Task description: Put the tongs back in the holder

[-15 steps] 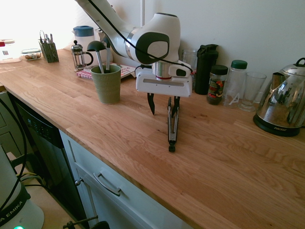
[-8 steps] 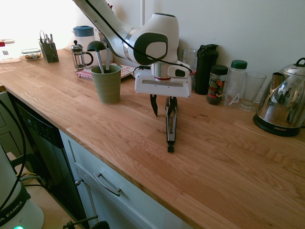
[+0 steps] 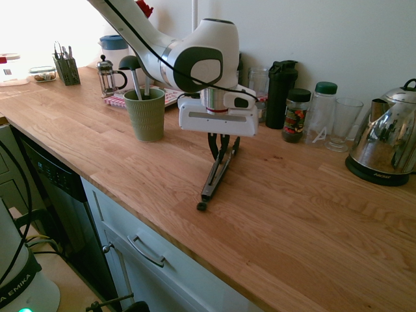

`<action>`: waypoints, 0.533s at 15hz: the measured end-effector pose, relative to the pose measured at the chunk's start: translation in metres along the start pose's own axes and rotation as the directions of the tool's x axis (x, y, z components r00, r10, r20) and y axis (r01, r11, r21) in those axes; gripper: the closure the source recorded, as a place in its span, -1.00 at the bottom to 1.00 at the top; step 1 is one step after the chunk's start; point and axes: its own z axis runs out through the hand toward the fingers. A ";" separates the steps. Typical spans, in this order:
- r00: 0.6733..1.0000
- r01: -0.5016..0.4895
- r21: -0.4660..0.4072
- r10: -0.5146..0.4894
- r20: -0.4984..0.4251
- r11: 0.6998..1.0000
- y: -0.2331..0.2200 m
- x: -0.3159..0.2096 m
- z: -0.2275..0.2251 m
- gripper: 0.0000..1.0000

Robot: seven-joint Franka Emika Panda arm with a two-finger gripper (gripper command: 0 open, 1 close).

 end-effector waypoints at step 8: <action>0.995 -0.050 0.060 0.055 -0.078 0.997 -0.003 0.001 -0.111 1.00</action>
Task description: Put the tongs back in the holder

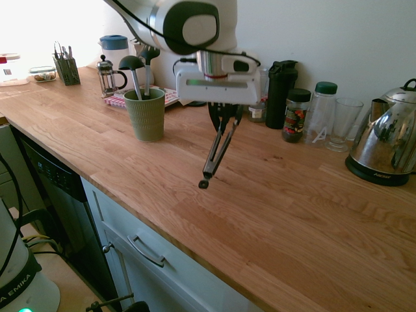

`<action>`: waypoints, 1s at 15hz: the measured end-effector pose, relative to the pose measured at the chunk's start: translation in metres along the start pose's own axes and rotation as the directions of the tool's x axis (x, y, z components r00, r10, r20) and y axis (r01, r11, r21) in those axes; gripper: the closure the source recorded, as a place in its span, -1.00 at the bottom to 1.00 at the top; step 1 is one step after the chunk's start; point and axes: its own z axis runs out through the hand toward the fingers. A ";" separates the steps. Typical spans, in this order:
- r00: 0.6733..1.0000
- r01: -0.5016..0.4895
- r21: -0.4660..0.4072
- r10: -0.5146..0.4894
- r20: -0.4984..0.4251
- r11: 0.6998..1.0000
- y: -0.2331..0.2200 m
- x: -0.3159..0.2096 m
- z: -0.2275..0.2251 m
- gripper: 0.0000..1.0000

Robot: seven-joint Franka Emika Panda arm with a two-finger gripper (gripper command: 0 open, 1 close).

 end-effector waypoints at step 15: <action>0.845 -0.213 0.405 0.376 -0.380 0.889 -0.206 -0.068 -0.171 1.00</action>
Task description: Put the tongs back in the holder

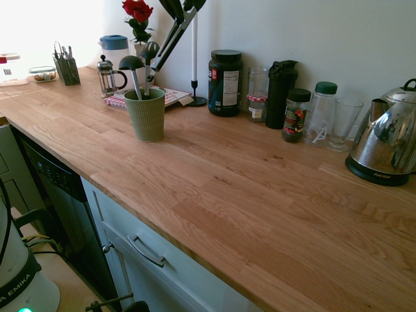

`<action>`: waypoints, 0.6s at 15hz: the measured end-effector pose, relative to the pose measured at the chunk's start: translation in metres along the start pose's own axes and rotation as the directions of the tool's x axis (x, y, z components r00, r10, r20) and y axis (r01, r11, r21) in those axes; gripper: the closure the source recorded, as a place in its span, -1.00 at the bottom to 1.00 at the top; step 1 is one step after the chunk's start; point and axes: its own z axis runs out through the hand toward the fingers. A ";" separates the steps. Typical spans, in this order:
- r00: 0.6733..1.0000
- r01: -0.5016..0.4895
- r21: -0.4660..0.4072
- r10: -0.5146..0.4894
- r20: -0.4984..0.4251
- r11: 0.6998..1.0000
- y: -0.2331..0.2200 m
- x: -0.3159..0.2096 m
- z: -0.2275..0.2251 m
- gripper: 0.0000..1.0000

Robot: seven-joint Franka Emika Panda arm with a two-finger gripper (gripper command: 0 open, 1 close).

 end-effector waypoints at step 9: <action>0.985 -0.002 0.084 0.017 -0.172 0.996 -0.032 -0.064 0.047 1.00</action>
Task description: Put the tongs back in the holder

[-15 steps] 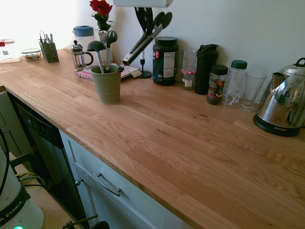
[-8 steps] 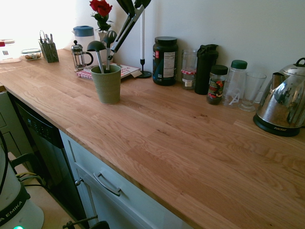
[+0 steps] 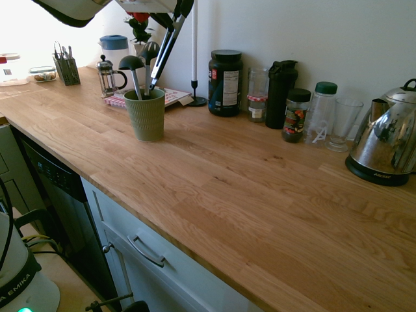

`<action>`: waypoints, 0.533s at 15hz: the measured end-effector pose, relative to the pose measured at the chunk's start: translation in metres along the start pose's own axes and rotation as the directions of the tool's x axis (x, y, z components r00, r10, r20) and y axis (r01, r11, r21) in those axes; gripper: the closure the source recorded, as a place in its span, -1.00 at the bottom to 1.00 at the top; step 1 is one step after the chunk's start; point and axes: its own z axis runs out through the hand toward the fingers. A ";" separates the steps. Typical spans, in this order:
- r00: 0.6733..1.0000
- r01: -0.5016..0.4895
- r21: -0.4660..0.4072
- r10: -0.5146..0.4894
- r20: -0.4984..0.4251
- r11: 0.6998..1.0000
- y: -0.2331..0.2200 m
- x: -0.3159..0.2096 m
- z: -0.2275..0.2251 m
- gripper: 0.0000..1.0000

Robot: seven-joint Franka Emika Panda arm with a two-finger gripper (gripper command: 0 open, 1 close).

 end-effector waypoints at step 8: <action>1.000 -0.021 0.019 0.021 0.005 1.000 0.042 -0.036 0.028 1.00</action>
